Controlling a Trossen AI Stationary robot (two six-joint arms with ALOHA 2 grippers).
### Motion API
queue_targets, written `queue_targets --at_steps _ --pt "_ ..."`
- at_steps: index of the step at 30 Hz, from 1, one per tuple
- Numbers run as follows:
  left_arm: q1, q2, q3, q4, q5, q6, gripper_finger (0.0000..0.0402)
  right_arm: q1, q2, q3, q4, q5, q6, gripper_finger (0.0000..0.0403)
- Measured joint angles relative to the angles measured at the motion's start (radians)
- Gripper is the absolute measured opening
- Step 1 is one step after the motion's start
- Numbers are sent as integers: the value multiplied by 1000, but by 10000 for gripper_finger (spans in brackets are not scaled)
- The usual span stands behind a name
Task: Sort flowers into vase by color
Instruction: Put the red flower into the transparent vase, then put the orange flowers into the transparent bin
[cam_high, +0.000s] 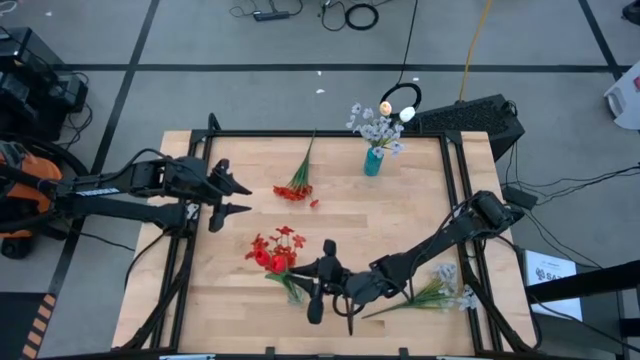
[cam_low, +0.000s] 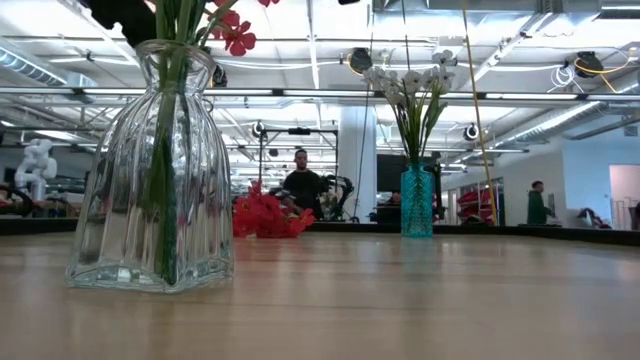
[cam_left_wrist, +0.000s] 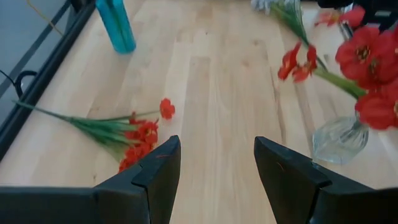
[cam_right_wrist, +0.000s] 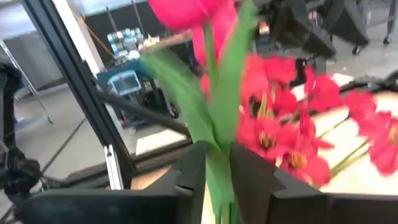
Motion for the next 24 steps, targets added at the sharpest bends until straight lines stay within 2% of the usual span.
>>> queue_targets --at_steps 7,15,21,24 --pt "0 0 0 -44 0 0 210 0 -22 0 -113 -7 47 101" --pt "0 0 0 -78 0 0 210 3 -169 0 -342 -2 54 104" --pt "0 0 0 -73 -40 -8 210 -26 -299 0 -624 0 192 101" --pt "0 2 0 -73 -99 -94 210 -41 -359 0 -839 -1 335 91"
